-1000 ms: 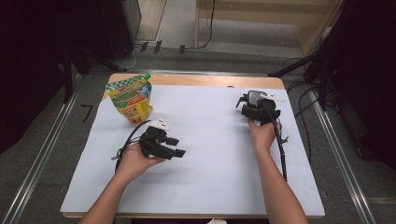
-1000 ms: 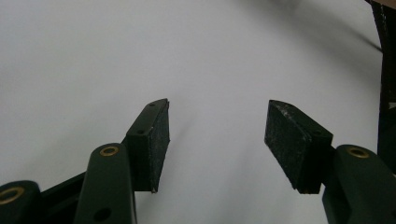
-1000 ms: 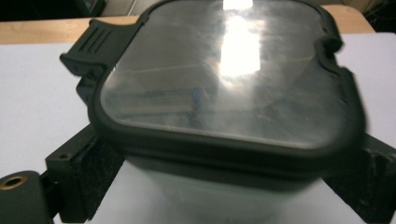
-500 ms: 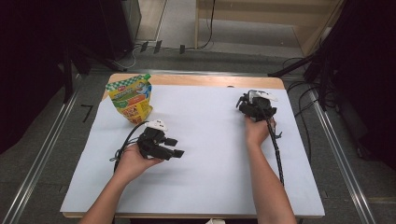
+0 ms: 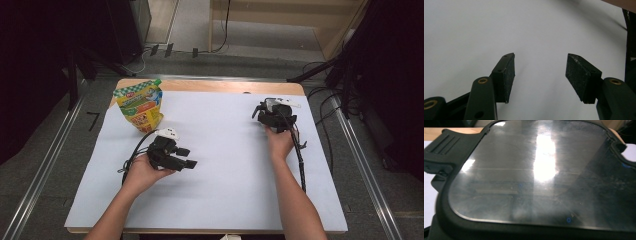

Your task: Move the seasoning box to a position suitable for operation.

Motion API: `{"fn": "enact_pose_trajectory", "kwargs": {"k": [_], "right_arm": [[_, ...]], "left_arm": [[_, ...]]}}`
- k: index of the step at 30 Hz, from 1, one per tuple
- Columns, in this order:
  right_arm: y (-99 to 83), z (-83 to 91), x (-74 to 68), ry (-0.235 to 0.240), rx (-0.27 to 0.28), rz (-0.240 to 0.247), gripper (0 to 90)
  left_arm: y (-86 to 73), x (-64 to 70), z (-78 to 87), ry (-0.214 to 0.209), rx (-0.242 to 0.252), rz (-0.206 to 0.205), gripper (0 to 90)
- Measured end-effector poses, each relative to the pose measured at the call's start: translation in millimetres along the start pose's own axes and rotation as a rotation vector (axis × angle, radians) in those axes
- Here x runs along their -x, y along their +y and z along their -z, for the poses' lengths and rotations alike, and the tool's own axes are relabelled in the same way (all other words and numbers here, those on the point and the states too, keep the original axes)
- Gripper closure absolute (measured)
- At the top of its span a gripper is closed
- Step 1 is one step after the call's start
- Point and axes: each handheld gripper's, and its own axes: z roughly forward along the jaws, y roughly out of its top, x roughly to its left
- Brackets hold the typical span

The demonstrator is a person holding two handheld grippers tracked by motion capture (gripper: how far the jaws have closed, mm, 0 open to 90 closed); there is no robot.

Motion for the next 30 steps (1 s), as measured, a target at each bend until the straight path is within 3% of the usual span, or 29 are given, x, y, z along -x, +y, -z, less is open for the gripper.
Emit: {"fn": "enact_pose_trajectory", "kwargs": {"k": [2, 10, 17, 19, 20, 25, 30], "right_arm": [[0.0, 3.0, -0.2, 0.015, 0.004, 0.000, 15.0], [-4.0, 34.8, -16.6, 0.130, 0.007, 0.123, 15.2], [-14.5, 62.7, -30.2, 0.221, 0.008, 0.187, 15.2], [-15.8, 65.2, -31.4, 0.229, 0.008, 0.193, 15.2], [-20.0, 72.4, -35.3, 0.258, 0.006, 0.202, 15.2], [-30.7, 85.6, -42.6, 0.313, -0.001, 0.217, 15.3], [-38.8, 96.4, -49.7, 0.347, 0.001, 0.236, 15.3]], "left_arm": [[0.1, 0.3, -0.1, 0.001, 0.000, -0.003, 41.3], [1.1, 2.9, -0.9, -0.003, -0.002, -0.005, 41.4], [1.5, 5.3, -1.5, -0.007, 0.002, -0.010, 41.5], [1.6, 5.3, -1.6, -0.008, 0.003, -0.010, 41.5], [1.8, 5.4, -1.9, -0.008, 0.003, -0.008, 41.5], [1.9, 6.1, -2.1, -0.009, 0.002, -0.011, 41.7], [2.2, 6.7, -1.9, -0.010, 0.002, -0.018, 41.9]]}}
